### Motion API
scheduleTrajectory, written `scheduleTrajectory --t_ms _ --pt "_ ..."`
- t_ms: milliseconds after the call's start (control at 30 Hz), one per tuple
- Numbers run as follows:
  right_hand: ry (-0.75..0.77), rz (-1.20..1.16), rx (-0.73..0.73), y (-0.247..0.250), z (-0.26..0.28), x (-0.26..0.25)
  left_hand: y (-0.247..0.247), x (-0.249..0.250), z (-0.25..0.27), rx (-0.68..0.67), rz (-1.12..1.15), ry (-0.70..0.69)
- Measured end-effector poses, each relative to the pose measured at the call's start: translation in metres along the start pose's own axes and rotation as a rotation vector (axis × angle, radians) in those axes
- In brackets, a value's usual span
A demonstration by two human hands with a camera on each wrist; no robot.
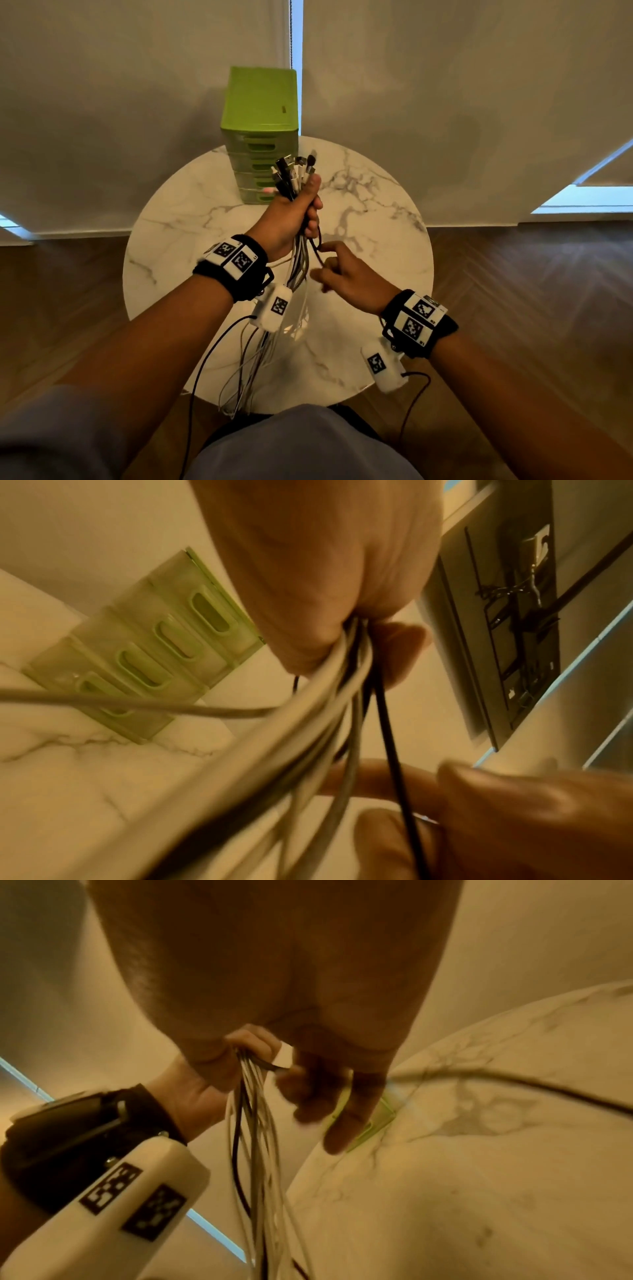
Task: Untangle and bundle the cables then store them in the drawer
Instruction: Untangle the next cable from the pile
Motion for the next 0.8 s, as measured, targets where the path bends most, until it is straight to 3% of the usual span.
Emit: scheduleTrajectory --t_ms 100,200,333,467,533,600,667,733,800 --pt "0.123 0.104 0.248 0.037 0.009 -0.018 0.011 0.002 -0.005 0.055 0.02 -0.019" --pt "0.221 0.04 0.439 0.074 0.014 -0.023 0.021 0.001 -0.007 0.067 -0.029 -0.036" --pt "0.042 0.086 0.586 0.108 -0.006 0.014 0.028 0.002 -0.009 0.054 -0.036 -0.023" --pt "-0.368 0.467 0.259 0.078 -0.029 0.08 0.016 0.006 -0.001 -0.066 0.116 -0.001" --pt "-0.265 0.519 0.206 0.056 -0.03 0.072 0.009 0.009 0.006 -0.131 0.173 0.016" --pt "0.021 0.475 0.182 0.03 -0.022 0.029 0.003 0.01 0.01 -0.176 0.217 0.033" --pt "0.175 0.325 0.016 0.002 -0.014 -0.007 -0.001 0.013 0.015 -0.191 0.196 0.022" --pt "0.19 0.204 -0.098 -0.017 -0.014 -0.031 -0.003 0.019 0.017 -0.223 0.02 -0.059" --pt "0.207 0.136 -0.078 -0.025 -0.019 -0.049 -0.003 0.03 0.019 -0.287 -0.307 -0.184"
Point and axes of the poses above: each hand's wrist, its own z-axis away from the middle knuckle, its own y-axis out of the back of the hand, x = y × z, the point moved 9 cm from there along -z, towards the middle knuckle, and after that the axes turned 14 degrees about -y, right-handed, at the moved point
